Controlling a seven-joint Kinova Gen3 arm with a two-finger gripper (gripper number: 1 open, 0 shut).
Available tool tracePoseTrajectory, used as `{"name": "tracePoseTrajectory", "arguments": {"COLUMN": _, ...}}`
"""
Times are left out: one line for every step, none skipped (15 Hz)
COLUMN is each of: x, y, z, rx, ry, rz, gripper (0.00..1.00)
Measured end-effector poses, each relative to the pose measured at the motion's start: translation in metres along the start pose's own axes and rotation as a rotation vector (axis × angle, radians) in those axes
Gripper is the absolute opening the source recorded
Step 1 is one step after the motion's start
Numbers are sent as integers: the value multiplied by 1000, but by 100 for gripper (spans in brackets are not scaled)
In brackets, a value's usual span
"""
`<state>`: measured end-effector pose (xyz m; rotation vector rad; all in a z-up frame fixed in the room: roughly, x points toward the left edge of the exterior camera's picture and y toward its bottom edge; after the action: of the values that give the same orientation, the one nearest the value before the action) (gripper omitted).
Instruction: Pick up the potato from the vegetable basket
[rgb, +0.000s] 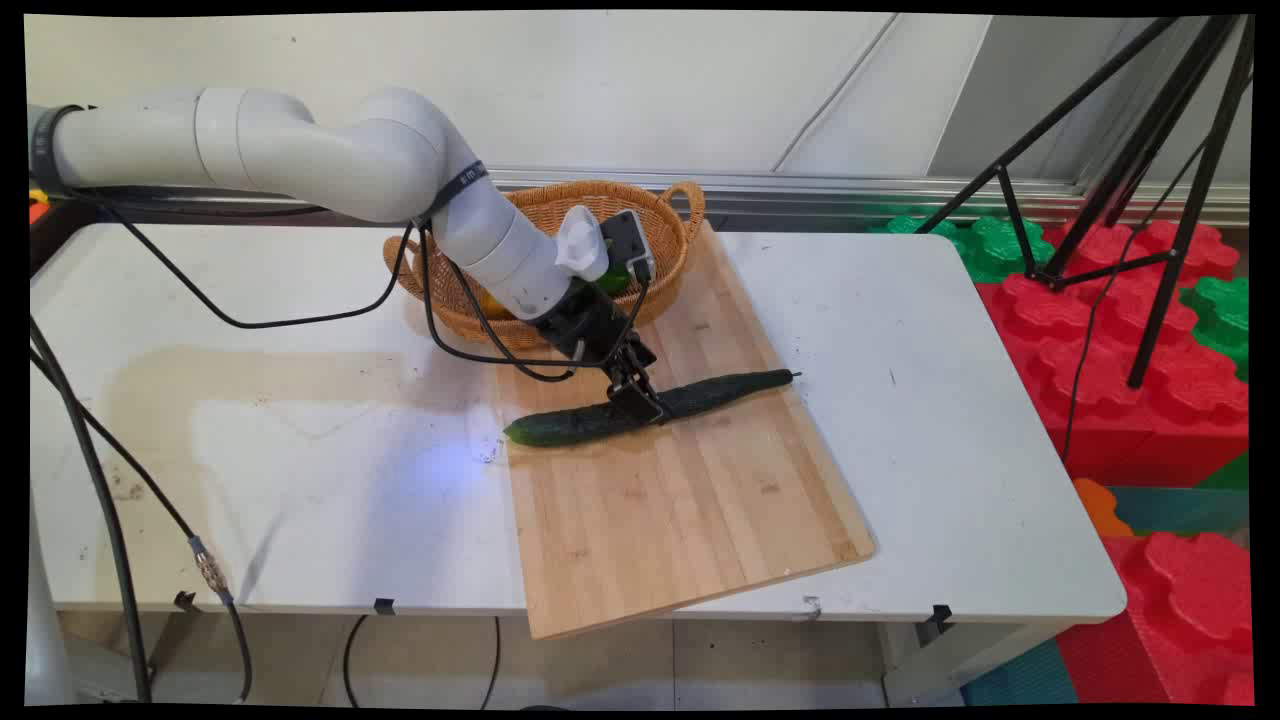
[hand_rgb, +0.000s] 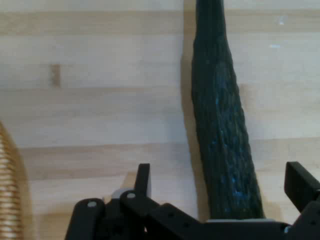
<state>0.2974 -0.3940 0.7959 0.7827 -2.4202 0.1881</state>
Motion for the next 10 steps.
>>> {"name": "tracePoseTrajectory", "arguments": {"x": 1, "y": -1, "z": -3, "rx": 4, "ry": 7, "rz": 3, "gripper": 100}}
{"name": "tracePoseTrajectory", "arguments": {"x": 3, "y": -1, "z": -7, "rx": 8, "ry": 14, "rz": 6, "gripper": 100}}
{"name": "tracePoseTrajectory", "arguments": {"x": 4, "y": -2, "z": -12, "rx": 10, "ry": 21, "rz": 8, "gripper": 100}}
{"name": "tracePoseTrajectory", "arguments": {"x": 5, "y": -2, "z": -15, "rx": 12, "ry": 26, "rz": 8, "gripper": 100}}
{"name": "tracePoseTrajectory", "arguments": {"x": 7, "y": -2, "z": -20, "rx": 13, "ry": 33, "rz": 10, "gripper": 100}}
{"name": "tracePoseTrajectory", "arguments": {"x": 8, "y": -3, "z": -24, "rx": 15, "ry": 38, "rz": 12, "gripper": 100}}
{"name": "tracePoseTrajectory", "arguments": {"x": 9, "y": -3, "z": -30, "rx": 16, "ry": 44, "rz": 15, "gripper": 100}}
{"name": "tracePoseTrajectory", "arguments": {"x": 10, "y": -3, "z": -35, "rx": 17, "ry": 48, "rz": 18, "gripper": 100}}
{"name": "tracePoseTrajectory", "arguments": {"x": 10, "y": -3, "z": -43, "rx": 18, "ry": 54, "rz": 21, "gripper": 100}}
{"name": "tracePoseTrajectory", "arguments": {"x": 11, "y": -3, "z": -48, "rx": 19, "ry": 58, "rz": 23, "gripper": 100}}
